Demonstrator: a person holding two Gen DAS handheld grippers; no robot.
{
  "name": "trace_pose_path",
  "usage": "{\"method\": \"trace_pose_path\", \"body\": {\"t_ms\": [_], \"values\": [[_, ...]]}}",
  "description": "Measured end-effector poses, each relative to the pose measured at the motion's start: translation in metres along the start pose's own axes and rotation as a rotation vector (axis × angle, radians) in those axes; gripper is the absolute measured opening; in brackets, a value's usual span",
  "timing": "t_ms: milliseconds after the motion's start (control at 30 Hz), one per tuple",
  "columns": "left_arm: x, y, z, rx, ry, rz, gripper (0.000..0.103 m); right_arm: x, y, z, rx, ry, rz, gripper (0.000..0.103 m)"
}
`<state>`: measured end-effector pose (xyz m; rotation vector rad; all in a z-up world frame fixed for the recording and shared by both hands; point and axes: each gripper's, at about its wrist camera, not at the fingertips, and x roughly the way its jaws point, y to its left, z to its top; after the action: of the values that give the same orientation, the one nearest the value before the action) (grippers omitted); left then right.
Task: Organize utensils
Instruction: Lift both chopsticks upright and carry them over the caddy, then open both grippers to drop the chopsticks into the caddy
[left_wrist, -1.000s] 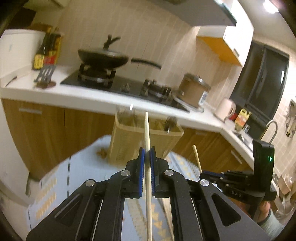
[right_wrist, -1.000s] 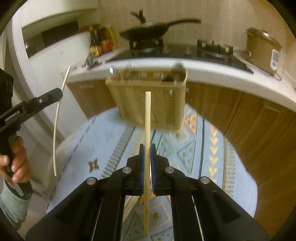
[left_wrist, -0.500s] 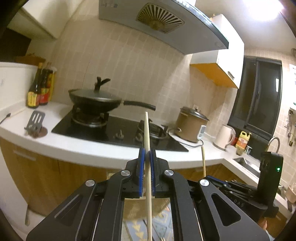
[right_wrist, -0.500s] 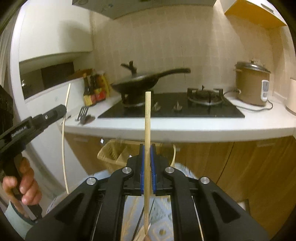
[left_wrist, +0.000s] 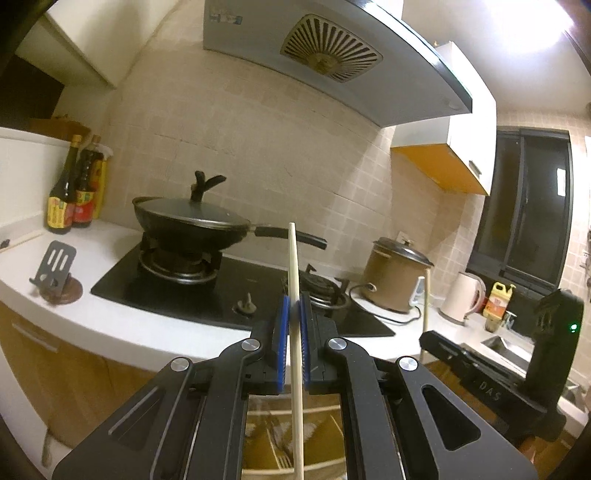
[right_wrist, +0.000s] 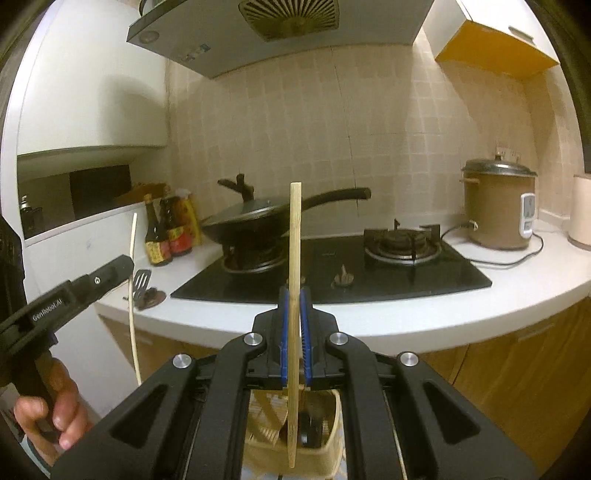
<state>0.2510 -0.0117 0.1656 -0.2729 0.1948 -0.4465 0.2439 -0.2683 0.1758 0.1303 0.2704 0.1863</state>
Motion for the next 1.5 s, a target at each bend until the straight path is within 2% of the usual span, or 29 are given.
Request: {"method": "trace_pose_path", "body": {"t_ms": [300, 533, 633, 700, 933, 1100, 1300, 1400, 1467, 1500], "values": [[0.028, 0.018, -0.013, 0.016, -0.031, 0.054, 0.004, 0.022, 0.004, -0.013, -0.048, -0.076, -0.030, 0.004], [0.042, 0.019, -0.029, 0.056, -0.045, 0.106, 0.004, 0.035, -0.008, -0.029, -0.007, -0.067, 0.007, 0.004], [0.046, 0.021, -0.035, 0.057, -0.046, 0.131, 0.004, 0.039, -0.011, -0.037, -0.002, -0.067, -0.005, 0.004], [0.048, 0.023, -0.038, 0.047, -0.044, 0.133, 0.004, 0.039, -0.012, -0.041, 0.000, -0.081, -0.026, 0.004], [0.048, 0.023, -0.049, 0.045, -0.045, 0.133, 0.004, 0.036, -0.011, -0.055, -0.003, -0.074, -0.011, 0.004], [0.045, 0.018, -0.056, 0.084, -0.056, 0.155, 0.004, 0.029, -0.006, -0.065, -0.039, -0.093, -0.013, 0.004], [0.040, 0.014, -0.062, 0.102, -0.060, 0.140, 0.005, 0.027, -0.008, -0.071, -0.021, -0.084, -0.004, 0.005], [0.036, 0.014, -0.063, 0.110, -0.053, 0.145, 0.007, 0.023, -0.006, -0.071, -0.029, -0.059, 0.007, 0.005], [0.030, 0.014, -0.063, 0.107, -0.049, 0.143, 0.012, 0.018, -0.004, -0.072, -0.033, -0.055, 0.005, 0.006], [0.027, 0.015, -0.062, 0.102, -0.048, 0.140, 0.017, 0.016, -0.004, -0.072, -0.035, -0.049, 0.006, 0.007]]}}
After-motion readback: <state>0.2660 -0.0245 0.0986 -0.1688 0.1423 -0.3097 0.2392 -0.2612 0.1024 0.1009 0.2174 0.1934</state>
